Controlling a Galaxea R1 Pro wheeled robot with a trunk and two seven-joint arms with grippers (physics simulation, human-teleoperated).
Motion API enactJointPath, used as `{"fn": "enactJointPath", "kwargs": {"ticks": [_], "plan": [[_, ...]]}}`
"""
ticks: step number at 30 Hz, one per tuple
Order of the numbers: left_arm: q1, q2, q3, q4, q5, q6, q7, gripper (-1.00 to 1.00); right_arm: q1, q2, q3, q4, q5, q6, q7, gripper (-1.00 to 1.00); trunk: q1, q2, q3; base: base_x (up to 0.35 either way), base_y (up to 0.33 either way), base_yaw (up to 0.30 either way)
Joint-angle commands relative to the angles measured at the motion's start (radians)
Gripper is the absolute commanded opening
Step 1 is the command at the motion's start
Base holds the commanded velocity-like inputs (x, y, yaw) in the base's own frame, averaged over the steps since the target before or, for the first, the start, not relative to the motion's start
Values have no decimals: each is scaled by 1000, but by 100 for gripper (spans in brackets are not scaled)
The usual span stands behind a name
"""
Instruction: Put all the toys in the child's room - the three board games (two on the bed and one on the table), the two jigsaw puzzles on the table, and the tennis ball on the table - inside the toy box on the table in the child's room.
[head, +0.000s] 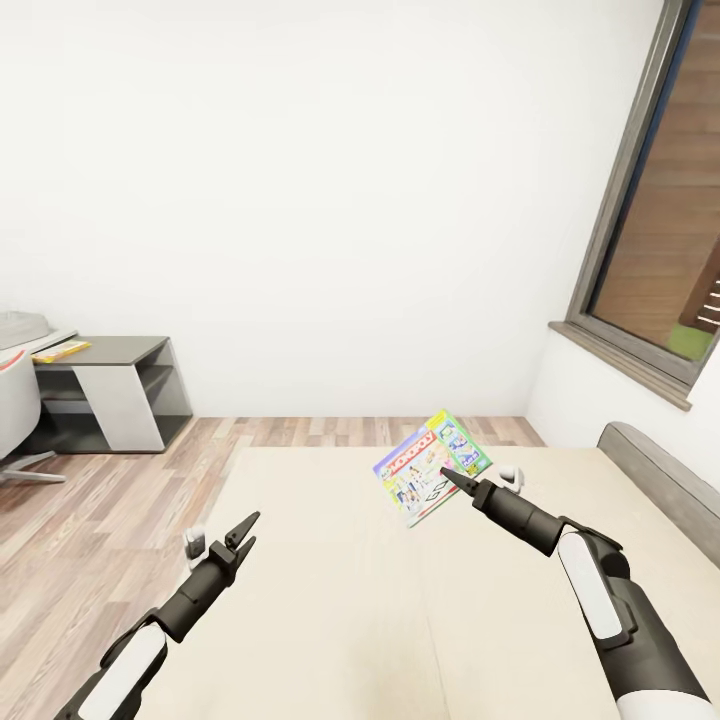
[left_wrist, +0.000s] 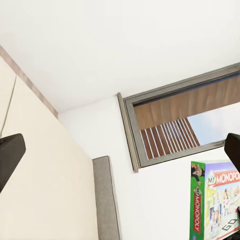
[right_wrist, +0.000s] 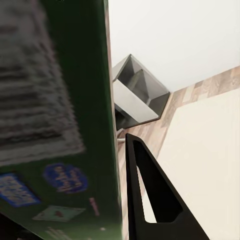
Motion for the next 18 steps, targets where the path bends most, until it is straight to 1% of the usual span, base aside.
{"fn": "enactJointPath", "kwargs": {"ticks": [1,6,10,18], "plan": [[-1,1,-2,0,11,8,-2,100,-1,0,-1,0,-5,7,3,-100,1,-2,-2,0,17,0],[-1,1,-2,0,11,8,-3,100,-1,0,-1,-1,-5,7,3,-100,1,-2,-2,0,23,0],[-1,1,-2,0,11,8,-6,100,-1,0,-1,-1,-5,7,3,-100,1,-2,-2,0,81,0],[-1,1,-3,0,11,8,-10,100,-1,0,-1,-1,-5,7,4,-100,1,-2,-2,0,165,0]]}}
